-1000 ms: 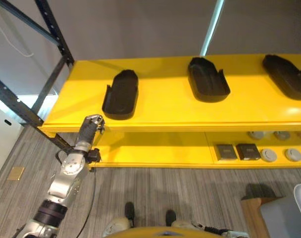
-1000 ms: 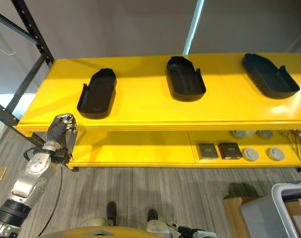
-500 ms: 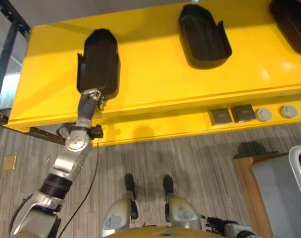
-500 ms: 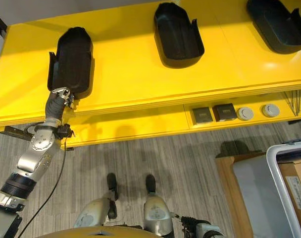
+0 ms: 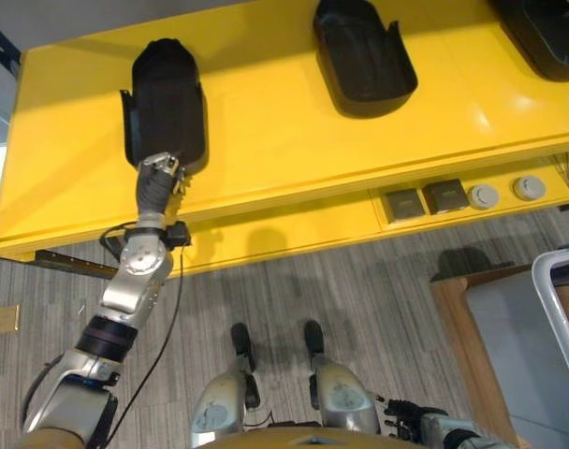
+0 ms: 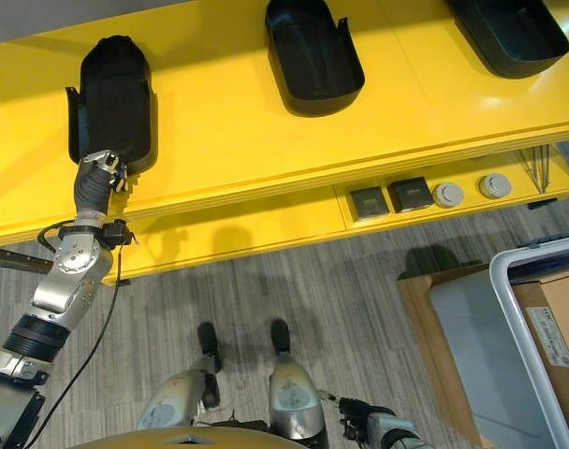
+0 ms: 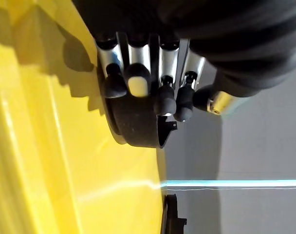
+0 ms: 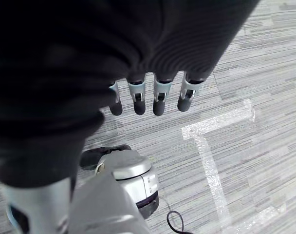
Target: Move parts from the plastic box to the shelf.
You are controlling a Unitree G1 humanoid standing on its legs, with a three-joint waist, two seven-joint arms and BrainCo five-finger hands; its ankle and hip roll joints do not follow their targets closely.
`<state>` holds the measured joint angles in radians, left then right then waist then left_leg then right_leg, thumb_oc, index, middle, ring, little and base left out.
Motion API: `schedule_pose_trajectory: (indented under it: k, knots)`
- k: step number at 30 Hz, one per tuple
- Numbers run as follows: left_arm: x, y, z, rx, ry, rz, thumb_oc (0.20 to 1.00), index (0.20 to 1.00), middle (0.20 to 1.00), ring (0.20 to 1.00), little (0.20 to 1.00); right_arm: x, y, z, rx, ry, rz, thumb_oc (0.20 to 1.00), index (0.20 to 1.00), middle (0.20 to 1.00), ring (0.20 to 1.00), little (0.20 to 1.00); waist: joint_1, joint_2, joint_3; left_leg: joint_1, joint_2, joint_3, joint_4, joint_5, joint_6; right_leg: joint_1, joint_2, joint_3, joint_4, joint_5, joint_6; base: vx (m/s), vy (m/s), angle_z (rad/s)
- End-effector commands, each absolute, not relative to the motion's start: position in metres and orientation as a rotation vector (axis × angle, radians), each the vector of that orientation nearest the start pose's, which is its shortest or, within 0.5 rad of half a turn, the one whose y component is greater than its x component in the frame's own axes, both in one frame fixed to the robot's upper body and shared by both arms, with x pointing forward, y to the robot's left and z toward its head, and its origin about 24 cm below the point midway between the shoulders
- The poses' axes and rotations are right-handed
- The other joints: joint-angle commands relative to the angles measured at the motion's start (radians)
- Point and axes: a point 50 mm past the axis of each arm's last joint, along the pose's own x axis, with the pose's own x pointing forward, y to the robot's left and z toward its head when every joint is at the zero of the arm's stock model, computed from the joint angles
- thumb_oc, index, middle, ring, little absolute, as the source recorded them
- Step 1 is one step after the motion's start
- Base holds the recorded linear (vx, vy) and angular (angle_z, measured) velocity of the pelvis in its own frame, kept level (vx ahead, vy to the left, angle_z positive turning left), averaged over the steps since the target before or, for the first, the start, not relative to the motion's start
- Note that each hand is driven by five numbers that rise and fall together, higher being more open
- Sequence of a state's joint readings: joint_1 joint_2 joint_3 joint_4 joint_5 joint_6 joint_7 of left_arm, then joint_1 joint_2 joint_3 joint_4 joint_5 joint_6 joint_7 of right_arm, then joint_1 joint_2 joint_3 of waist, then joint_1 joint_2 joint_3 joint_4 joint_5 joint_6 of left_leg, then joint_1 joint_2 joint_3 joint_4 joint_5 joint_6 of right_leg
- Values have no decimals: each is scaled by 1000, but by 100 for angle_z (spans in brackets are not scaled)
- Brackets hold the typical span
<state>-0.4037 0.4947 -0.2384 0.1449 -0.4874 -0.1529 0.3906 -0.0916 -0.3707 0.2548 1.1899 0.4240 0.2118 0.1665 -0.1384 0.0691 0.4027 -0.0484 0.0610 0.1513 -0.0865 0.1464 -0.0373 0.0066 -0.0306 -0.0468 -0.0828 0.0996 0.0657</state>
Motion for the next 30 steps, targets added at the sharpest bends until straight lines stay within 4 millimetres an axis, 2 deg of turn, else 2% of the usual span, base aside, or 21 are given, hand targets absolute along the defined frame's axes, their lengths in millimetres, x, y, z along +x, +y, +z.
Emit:
schedule_pose_trajectory:
  k: [1, 8, 9, 11, 13, 16, 20, 21, 22, 23, 24, 25, 27, 30]
  knots:
    - [325, 205, 147, 23, -357, 200, 200, 200, 200, 200, 200, 96, -258, -153, 3, 1355, -82, 1000, 1000, 1000, 1000, 1000, -1, -35, -36, 72, -9, 21, -1, -179, 7, -9, 8, 35, 15, -98, -8, 0, 0, 0]
    - [303, 214, 110, 20, -283, 256, 200, 200, 200, 200, 200, 82, -260, -155, 12, 1390, -115, 1000, 1000, 1000, 1000, 1000, 32, -33, -117, 115, -17, 20, -1, -190, 0, 57, -3, 1, -2, -107, -2, -29, 35, 5]
    - [290, 217, 94, 56, -290, 289, 200, 200, 200, 200, 200, 79, -259, -156, 9, 1405, -116, 1000, 1000, 1000, 1000, 1000, 49, -36, -151, 132, -19, 19, -1, -193, -1, 78, -8, -15, -4, -107, 0, -60, 54, 10]
    - [286, 217, 88, 74, -290, 308, 200, 200, 200, 200, 200, 78, -258, -157, 6, 1410, -113, 1000, 1000, 1000, 1000, 1000, 56, -38, -163, 138, -20, 18, -1, -195, 0, 85, -9, -19, -4, -107, 1, -60, 40, 5]
    - [274, 218, 74, 97, -302, 366, 200, 200, 200, 200, 200, 80, -254, -158, 3, 1415, -107, 1000, 1000, 1000, 1000, 1000, 75, -45, -189, 150, -23, 12, -1, -199, 1, 100, -14, -33, -4, -108, 2, -103, 38, 7]
    - [263, 212, 62, 224, -341, 364, 200, 200, 200, 200, 200, 84, -248, -159, 14, 1416, -99, 1000, 1000, 1000, 1000, 1000, 94, -60, -211, 165, -27, 2, -1, -207, 7, 117, -14, -39, -4, -108, 2, -68, 12, 16]
    - [249, 205, 30, 293, -231, 337, 200, 200, 200, 200, 200, 92, -243, -159, 38, 1404, -95, 1000, 1000, 1000, 1000, 1000, 123, -80, -225, 183, -35, -19, -1, -219, 17, 141, -13, -46, -4, -115, 2, -70, 3, 16]
    - [244, 203, 15, 296, -154, 315, 253, 253, 253, 253, 253, 95, -240, -158, 44, 1402, -92, 1000, 1000, 1000, 1000, 1000, 133, -85, -225, 188, -38, -24, -1, -223, 20, 146, -12, -51, -4, -116, 2, -102, -9, 22]
    - [233, 203, -12, 282, 6, 313, 586, 586, 586, 586, 586, 98, -237, -159, 48, 1404, -83, 1000, 1000, 1000, 1000, 1000, 147, -92, -225, 192, -40, -27, -1, -225, 21, 151, -11, -65, -4, -118, 3, -104, -13, 23]
    - [226, 203, -24, 265, 66, 322, 1000, 1000, 1000, 1000, 1000, 99, -235, -159, 49, 1405, -79, 1000, 1000, 1000, 1000, 1000, 154, -95, -225, 193, -41, -27, -1, -225, 21, 152, -12, -71, -4, -117, 4, -106, -10, 13]
    - [212, 206, -47, 264, 194, 366, 1000, 1000, 1000, 1000, 1000, 100, -233, -159, 43, 1415, -62, 1000, 1000, 1000, 1000, 1000, 163, -99, -226, 194, -42, -28, -1, -225, 21, 155, -13, -82, -4, -117, 6, -65, -3, 9]
    - [203, 208, -58, 264, 248, 395, 1000, 1000, 1000, 1000, 1000, 100, -231, -160, 40, 1420, -54, 1000, 1000, 1000, 1000, 1000, 167, -101, -227, 195, -42, -27, -1, -224, 22, 156, -14, -86, -4, -116, 7, -64, 7, 6]
    - [171, 220, -90, 276, 425, 516, 1000, 1000, 1000, 1000, 1000, 97, -228, -161, 33, 1439, -39, 1000, 1000, 1000, 1000, 1000, 177, -106, -233, 193, -45, -29, -1, -222, 22, 158, -18, -97, -4, -112, 12, -51, 24, 5]
    - [141, 240, -111, 248, 581, 678, 1000, 1000, 1000, 1000, 1000, 91, -226, -163, 36, 1469, -42, 1000, 1000, 1000, 1000, 1000, 183, -109, -239, 188, -46, -34, -1, -216, 22, 159, -23, -109, -4, -109, 18, -37, 27, 6]
